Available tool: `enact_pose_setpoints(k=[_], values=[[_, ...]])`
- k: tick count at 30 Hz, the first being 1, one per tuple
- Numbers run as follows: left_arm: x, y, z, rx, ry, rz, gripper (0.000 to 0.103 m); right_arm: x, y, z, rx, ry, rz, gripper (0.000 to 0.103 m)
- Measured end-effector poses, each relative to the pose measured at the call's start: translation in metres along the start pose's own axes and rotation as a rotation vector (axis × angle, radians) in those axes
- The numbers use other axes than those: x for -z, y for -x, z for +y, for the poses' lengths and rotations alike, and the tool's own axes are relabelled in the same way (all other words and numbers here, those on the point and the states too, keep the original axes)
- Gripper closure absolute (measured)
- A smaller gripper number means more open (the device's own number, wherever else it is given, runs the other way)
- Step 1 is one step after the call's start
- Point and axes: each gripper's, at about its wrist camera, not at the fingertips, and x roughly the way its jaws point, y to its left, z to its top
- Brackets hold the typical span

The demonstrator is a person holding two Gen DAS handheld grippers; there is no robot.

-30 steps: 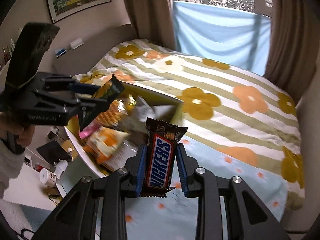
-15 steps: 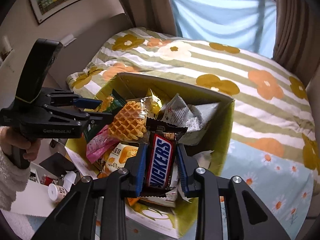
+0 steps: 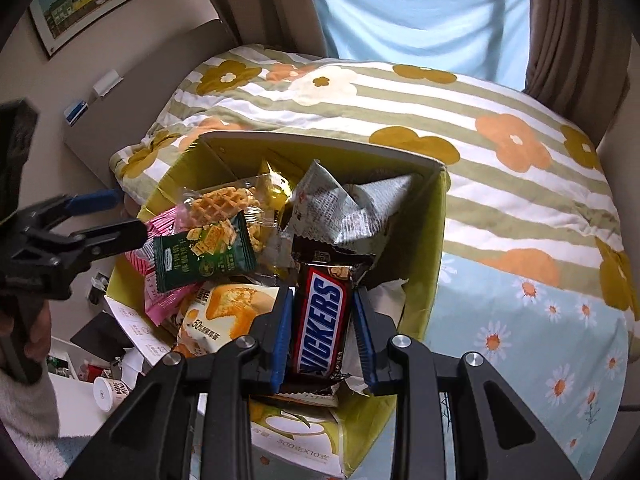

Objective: Organize snacks

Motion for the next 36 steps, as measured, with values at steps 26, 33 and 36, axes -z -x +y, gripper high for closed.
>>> enact_pose_setpoints(k=[26, 33, 36], values=[[0.040, 0.010, -0.004, -0.034, 0.033, -0.038, 0.000, 0.016, 0.013, 0.003, 0.113, -0.124, -0.054, 0.001], [0.039, 0.065, -0.037, -0.032, 0.003, -0.158, 0.000, 0.021, 0.077, 0.010, 0.151, -0.129, -0.168, 0.001], [0.047, 0.095, -0.058, -0.042, -0.012, -0.207, 0.000, 0.031, 0.118, 0.009, 0.198, -0.148, -0.217, 0.001]])
